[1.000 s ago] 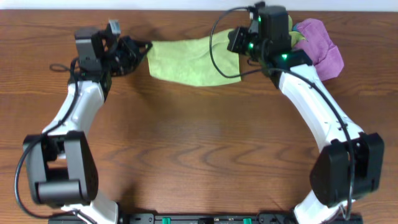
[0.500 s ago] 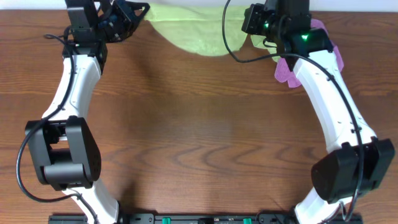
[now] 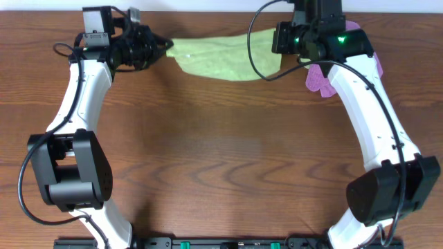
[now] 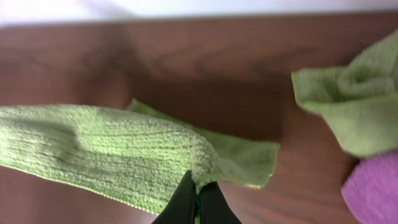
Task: Fold the cloth
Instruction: 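Lift the cloth with both grippers and stretch it across the table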
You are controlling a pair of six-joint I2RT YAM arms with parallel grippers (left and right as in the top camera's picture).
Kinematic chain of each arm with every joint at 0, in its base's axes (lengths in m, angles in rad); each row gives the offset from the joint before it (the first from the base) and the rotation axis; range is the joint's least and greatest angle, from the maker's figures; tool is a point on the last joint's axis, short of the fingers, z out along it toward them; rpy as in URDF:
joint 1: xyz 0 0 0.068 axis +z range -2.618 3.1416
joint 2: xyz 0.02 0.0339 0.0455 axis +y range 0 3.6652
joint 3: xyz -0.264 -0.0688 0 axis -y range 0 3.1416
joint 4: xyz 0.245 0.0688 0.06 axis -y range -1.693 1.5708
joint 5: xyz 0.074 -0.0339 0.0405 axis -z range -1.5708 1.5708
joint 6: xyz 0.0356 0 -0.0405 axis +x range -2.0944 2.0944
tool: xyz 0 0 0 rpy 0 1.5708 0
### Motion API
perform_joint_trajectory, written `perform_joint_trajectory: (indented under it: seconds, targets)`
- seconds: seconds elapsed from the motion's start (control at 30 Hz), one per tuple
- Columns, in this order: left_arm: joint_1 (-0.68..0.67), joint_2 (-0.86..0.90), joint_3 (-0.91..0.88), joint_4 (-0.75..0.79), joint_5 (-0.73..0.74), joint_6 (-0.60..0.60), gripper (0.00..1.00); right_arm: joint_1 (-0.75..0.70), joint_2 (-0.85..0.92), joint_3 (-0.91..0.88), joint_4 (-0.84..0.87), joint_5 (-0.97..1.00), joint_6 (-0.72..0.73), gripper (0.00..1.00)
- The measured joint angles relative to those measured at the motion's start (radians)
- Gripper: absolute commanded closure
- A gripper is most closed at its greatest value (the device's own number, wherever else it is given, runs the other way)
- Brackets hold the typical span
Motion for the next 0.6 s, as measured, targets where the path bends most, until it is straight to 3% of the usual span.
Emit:
perform_joint_trajectory:
  seconds: [0.3, 0.6]
  targets:
    - [-0.003, 0.000, 0.003, -0.420, -0.020, 0.301, 0.94, 0.000, 0.000, 0.001, -0.247, -0.003, -0.095, 0.98]
    - [-0.005, 0.000, 0.003, -0.583, -0.035, 0.460, 0.94, 0.000, 0.000, -0.023, -0.330, -0.030, -0.130, 0.98]
